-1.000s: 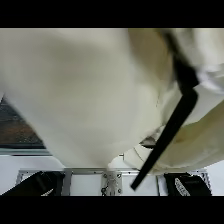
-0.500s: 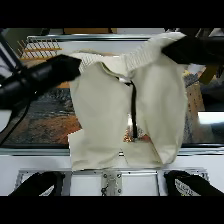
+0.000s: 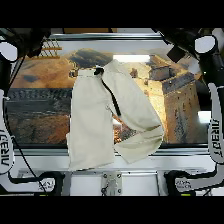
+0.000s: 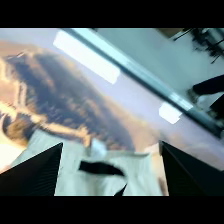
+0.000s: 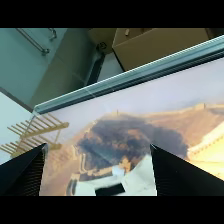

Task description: Fold the clothes and pants, and hang the long-sleeved shirts on hangers.

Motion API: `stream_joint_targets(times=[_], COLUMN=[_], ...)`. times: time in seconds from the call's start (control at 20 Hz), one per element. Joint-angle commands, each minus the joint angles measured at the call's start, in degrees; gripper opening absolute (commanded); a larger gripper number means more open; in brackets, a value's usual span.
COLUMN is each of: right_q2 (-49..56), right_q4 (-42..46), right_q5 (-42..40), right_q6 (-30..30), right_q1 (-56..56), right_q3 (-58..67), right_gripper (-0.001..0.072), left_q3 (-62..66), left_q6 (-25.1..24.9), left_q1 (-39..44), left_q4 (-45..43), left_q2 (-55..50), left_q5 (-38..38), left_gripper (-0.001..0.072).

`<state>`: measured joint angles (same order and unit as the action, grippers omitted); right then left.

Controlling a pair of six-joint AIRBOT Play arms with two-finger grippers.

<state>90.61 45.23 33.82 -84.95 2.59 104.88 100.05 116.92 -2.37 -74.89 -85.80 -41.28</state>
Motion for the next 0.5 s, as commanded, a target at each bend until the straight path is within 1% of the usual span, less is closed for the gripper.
stream_joint_targets(times=[0.0, 0.05, 0.1, 0.15, 0.3, 0.45], right_q2=[-1.42, -2.95, -5.03, -7.26, -16.2, -26.21], right_q4=[3.96, 8.31, 13.46, 17.64, 25.99, 25.99], right_q5=[13.44, 18.14, 22.91, 26.71, 33.42, 34.03], right_q6=[2.49, 2.47, 2.47, 2.47, 2.45, 2.4], right_q1=[-3.28, -3.56, -3.58, -3.56, -3.58, -3.56], right_q3=[0.04, -0.72, -2.49, -5.03, -18.01, -32.79], right_gripper=[0.0718, 0.0713, 0.0713, 0.0713, 0.0713, 0.0713], left_q3=[1.09, -1.9, -5.88, -11.41, -30.25, -45.29], left_q6=[-17.2, -20.61, -22.43, -23.28, -24.76, -25.51], left_q1=[-5.99, -6.67, -7.17, -7.19, -6.51, -4.9], left_q4=[2.91, 2.89, 2.89, 2.86, 2.91, 3.08], left_q2=[-3.87, -3.45, -2.67, -1.36, 3.58, 6.47], left_q5=[-20.31, -24.7, -27.61, -28.85, -26.82, -21.22], left_gripper=[0.0653, 0.0653, 0.0652, 0.0653, 0.0653, 0.0652])
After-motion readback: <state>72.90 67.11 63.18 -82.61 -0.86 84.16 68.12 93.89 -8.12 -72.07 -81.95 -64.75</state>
